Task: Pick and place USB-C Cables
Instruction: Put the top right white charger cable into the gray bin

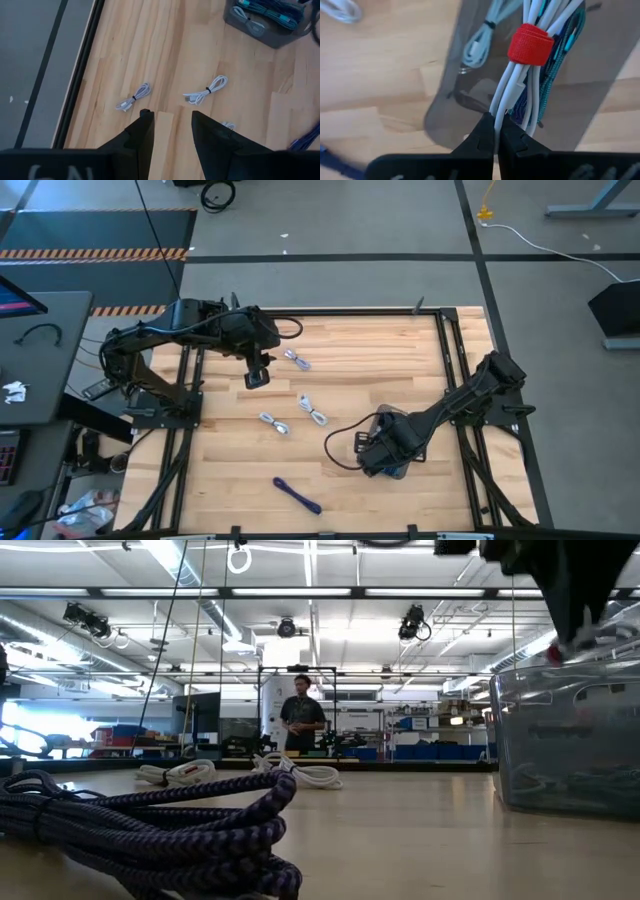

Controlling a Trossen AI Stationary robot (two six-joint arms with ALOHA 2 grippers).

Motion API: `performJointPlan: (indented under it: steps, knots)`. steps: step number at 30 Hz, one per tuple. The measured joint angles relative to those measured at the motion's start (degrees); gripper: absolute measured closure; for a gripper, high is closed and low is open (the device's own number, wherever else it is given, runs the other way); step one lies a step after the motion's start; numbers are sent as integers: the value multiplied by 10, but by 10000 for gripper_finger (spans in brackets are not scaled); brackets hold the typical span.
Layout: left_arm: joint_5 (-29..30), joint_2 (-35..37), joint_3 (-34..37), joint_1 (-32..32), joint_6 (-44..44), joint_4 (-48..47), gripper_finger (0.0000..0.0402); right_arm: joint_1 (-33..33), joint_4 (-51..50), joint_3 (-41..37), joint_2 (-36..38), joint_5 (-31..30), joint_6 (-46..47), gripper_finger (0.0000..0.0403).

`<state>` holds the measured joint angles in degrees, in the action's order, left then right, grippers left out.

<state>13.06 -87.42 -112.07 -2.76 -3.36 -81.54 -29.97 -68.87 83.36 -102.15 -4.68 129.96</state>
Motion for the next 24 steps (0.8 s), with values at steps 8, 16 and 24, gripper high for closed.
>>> performJointPlan:
  steps: [8,16,24]
  knots:
    - [0,0,0,0,3,-1,265,13,125,-102,0,4,10,400]
    - [0,0,0,0,11,-1,265,30,212,-174,0,3,10,400]
    - [0,0,0,0,26,-1,265,39,239,-200,0,-1,10,400]
